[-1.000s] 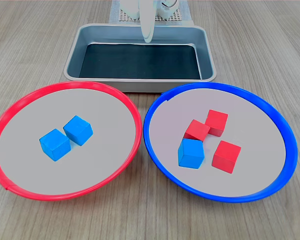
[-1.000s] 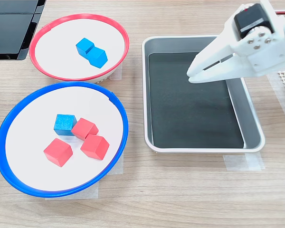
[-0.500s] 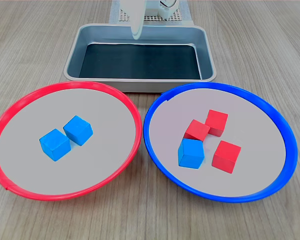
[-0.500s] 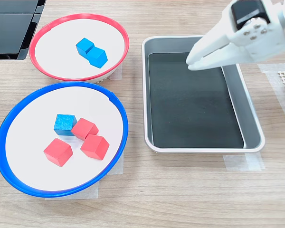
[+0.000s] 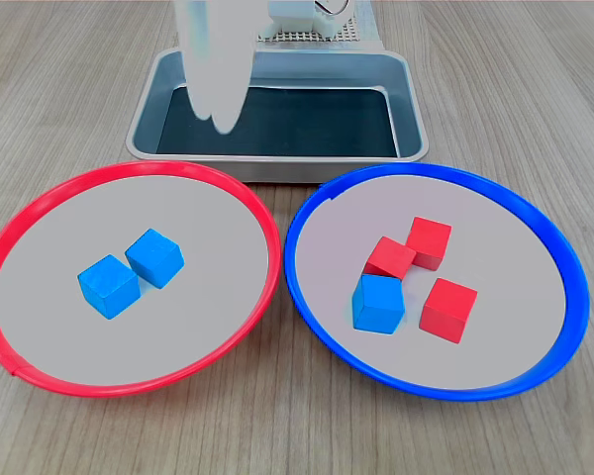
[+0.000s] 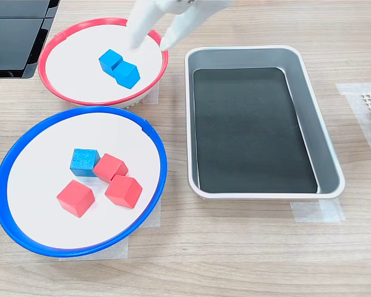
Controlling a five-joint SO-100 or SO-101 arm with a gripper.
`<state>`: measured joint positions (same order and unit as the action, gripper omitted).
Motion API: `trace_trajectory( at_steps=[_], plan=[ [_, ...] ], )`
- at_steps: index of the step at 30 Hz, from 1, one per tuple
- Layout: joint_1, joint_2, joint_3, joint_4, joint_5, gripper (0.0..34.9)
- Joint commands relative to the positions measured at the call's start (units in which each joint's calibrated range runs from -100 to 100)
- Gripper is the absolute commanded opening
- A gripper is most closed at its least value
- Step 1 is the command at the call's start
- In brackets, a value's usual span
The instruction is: Resolve any anomalies and move all blocks to matching dishes
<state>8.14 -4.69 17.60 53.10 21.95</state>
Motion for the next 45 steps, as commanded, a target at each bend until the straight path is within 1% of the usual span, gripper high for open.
trace_trajectory(
  at_steps=[1,5,9,12,15,21,22,23,24,25,26,29,33,37,39,40,45],
  plan=[
    [1.79,10.36,-9.46,-2.21,7.81,14.8],
    [3.2,15.73,-10.55,-5.35,12.94,13.7],
    [4.8,20.51,-13.01,-6.75,17.14,13.9],
    [5.55,23.84,-16.01,-7.08,18.56,14.4],
    [5.65,26.48,-18.47,-7.33,19.78,15.8],
    [5.36,30.23,-21.84,-8.24,20.61,15.5],
    [5.18,30.66,-21.84,-8.49,20.95,14.5],
    [4.8,31.09,-21.84,-8.49,21.73,10.2],
    [4.61,31.09,-21.75,-8.49,21.83,7.2],
    [4.42,31.09,-21.75,-8.32,21.88,3.1],
    [3.95,30.66,-21.75,-8.07,21.59,0.3],
    [2.82,29.04,-22.57,-6.75,19.63,0.3],
    [-0.09,25.46,-26.39,-0.89,14.55,0.2],
    [-5.65,21.87,-31.76,5.13,7.08,0.2],
    [-10.07,20.42,-35.67,8.27,2.39,0.2],
    [-13.37,20.42,-37.31,8.35,-0.59,0.2],
    [-17.51,24.09,-38.68,3.81,-4.74,0.2]
  ],
)
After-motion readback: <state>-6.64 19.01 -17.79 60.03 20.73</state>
